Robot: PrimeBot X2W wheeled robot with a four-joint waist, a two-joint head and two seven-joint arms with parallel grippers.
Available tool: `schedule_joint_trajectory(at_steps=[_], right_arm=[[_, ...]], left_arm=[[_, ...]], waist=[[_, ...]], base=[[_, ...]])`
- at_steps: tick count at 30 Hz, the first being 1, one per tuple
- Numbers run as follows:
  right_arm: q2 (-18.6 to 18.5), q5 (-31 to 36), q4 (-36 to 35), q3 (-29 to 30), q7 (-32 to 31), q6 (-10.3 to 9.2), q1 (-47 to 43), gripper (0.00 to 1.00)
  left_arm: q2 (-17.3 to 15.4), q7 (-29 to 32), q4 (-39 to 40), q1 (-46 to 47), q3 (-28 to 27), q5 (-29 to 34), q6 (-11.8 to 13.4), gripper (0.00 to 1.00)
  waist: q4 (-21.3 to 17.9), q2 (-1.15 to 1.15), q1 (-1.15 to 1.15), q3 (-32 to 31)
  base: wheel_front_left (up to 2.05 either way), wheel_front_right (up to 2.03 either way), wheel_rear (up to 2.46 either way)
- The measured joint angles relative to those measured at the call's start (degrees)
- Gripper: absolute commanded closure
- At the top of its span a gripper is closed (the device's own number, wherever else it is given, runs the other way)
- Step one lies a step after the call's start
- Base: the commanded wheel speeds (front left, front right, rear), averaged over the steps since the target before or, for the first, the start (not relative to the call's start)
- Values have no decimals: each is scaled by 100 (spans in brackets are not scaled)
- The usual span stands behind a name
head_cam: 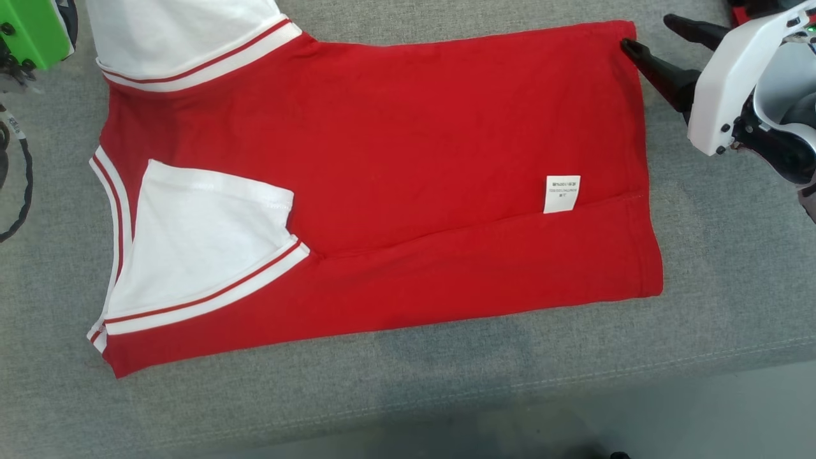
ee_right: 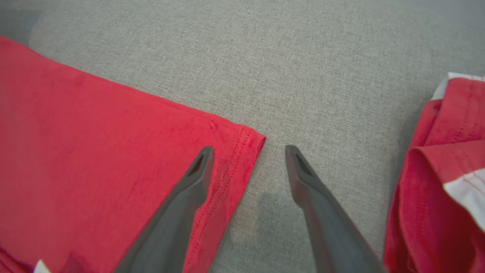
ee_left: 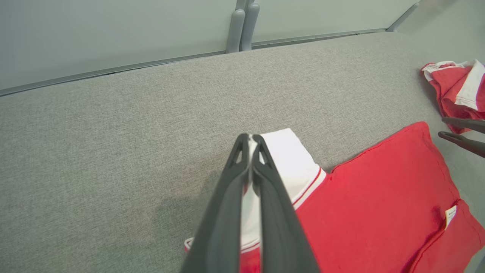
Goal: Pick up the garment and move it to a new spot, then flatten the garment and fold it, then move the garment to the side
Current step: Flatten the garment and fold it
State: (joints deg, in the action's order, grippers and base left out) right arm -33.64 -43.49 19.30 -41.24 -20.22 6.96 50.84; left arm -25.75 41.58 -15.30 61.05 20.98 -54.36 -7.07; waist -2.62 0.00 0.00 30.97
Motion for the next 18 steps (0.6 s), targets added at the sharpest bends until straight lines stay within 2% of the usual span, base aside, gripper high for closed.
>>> schedule_joint_trajectory(at_steps=[15,18], right_arm=[[292,-137,375,33,-58,-102,19,0],[293,-136,433,43,-57,-103,42,5]], left_arm=[[-49,24,178,1,203,-138,0,100],[-55,23,201,1,233,-144,0,100]], waist=[[155,0,0,161],[177,0,0,172]], base=[[0,0,0],[0,0,0]])
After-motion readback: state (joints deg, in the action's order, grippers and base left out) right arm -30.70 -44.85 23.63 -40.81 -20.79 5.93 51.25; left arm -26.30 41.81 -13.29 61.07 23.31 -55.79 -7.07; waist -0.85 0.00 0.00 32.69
